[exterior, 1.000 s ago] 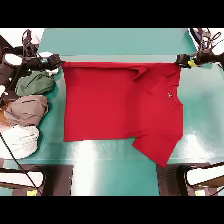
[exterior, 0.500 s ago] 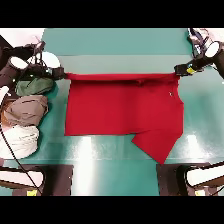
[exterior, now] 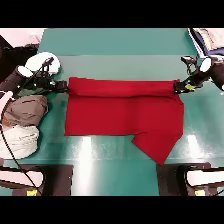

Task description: Fold the shirts.

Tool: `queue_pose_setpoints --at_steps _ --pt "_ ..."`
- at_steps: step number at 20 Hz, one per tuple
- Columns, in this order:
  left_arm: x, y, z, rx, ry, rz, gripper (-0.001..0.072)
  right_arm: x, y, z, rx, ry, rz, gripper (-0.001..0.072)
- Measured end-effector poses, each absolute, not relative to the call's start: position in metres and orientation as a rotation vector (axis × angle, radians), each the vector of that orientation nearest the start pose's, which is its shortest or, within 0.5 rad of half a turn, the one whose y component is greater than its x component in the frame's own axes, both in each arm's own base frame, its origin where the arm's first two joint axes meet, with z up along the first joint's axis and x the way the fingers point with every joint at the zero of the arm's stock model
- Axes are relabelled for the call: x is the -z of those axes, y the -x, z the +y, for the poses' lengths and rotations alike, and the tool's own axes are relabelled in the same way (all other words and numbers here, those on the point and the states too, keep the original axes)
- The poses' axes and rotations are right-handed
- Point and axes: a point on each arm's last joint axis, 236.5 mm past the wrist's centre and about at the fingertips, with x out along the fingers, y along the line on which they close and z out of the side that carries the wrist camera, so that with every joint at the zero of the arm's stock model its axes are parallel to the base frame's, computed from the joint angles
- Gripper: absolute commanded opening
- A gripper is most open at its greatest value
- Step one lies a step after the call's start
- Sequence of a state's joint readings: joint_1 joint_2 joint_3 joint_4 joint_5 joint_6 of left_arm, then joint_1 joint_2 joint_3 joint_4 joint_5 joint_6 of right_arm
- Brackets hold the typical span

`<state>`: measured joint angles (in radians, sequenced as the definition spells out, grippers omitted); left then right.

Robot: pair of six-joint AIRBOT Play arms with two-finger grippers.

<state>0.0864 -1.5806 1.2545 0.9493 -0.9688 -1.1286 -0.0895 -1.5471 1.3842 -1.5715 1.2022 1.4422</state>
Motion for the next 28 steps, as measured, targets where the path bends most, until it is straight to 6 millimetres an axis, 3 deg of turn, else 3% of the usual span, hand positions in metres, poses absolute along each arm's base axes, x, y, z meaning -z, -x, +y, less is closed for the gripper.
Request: queue_pose_setpoints --at_steps 4,7,12,17,20,22,24,25,26,27,28 --pt "0.034 -0.451 -0.078 0.409 0.340 1.203 0.0527 0.017 -0.415 -0.037 -0.014 0.027 1.411 0.0339" --pt "0.026 -0.431 -0.069 0.416 0.347 1.281 0.0527 0.005 -0.391 -0.034 -0.042 -0.056 1.449 0.0336" --pt "0.026 -0.360 -0.056 0.401 0.363 1.408 0.0526 -0.014 -0.339 -0.008 -0.177 -0.315 1.442 0.0309" --pt "0.064 -0.276 -0.065 0.360 0.422 1.520 0.0526 -0.019 -0.305 0.004 -0.209 -0.420 1.388 0.0308" --pt "0.080 -0.245 -0.081 0.375 0.461 1.566 0.0526 -0.023 -0.296 0.009 -0.212 -0.434 1.359 0.0309" --pt "0.085 -0.237 -0.093 0.392 0.456 1.574 0.0516 -0.029 -0.295 0.009 -0.212 -0.430 1.333 0.0309" --pt "0.090 -0.233 -0.101 0.390 0.443 1.578 0.0177 -0.036 -0.294 0.010 -0.213 -0.423 1.309 0.0308" --pt "0.094 -0.231 -0.102 0.387 0.424 1.579 0.0112 -0.039 -0.293 0.010 -0.213 -0.417 1.301 0.0309" --pt "0.095 -0.230 -0.104 0.387 0.417 1.582 0.0112 -0.041 -0.289 0.009 -0.211 -0.407 1.304 0.0309" --pt "0.095 -0.229 -0.106 0.388 0.414 1.583 0.0037 -0.041 -0.284 0.007 -0.203 -0.391 1.312 0.0309" --pt "0.096 -0.229 -0.107 0.388 0.407 1.583 0.0022 -0.040 -0.278 0.004 -0.191 -0.372 1.326 0.0309"
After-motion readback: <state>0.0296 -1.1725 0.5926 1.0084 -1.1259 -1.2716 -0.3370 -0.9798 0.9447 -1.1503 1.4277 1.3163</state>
